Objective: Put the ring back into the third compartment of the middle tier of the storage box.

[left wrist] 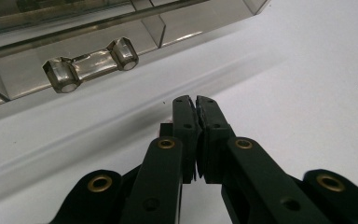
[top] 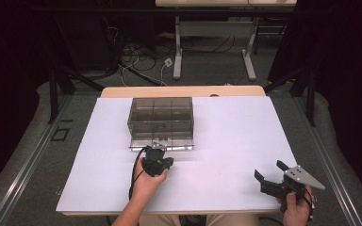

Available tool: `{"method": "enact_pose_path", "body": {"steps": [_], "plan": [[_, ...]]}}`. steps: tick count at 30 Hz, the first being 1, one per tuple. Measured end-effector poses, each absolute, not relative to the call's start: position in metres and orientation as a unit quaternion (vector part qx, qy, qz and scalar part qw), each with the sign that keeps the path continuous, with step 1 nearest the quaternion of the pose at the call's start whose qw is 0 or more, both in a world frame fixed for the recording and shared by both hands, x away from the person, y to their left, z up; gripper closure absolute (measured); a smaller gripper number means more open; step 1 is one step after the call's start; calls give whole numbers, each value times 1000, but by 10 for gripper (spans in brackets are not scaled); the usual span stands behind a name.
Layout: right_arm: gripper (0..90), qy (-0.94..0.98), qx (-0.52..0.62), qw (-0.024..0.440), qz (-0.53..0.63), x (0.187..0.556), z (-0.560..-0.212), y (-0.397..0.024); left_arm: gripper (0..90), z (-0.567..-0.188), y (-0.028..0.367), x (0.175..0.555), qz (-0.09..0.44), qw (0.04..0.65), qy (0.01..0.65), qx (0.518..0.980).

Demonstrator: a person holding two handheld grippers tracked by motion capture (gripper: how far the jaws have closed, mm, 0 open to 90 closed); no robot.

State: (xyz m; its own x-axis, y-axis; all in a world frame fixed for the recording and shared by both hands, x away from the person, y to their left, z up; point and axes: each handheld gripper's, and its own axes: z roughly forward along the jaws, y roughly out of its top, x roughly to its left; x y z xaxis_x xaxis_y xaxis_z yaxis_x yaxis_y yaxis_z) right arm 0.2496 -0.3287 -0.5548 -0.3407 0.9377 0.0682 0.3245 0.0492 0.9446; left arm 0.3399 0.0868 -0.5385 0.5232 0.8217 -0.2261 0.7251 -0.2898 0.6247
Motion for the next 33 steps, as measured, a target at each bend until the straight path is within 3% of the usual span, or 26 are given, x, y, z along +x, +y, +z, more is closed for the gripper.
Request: {"method": "enact_pose_path", "body": {"steps": [33], "plan": [[51,654,482,313,492,249,-555,-329,875,-520,91,336,77,373,476,793]]}}
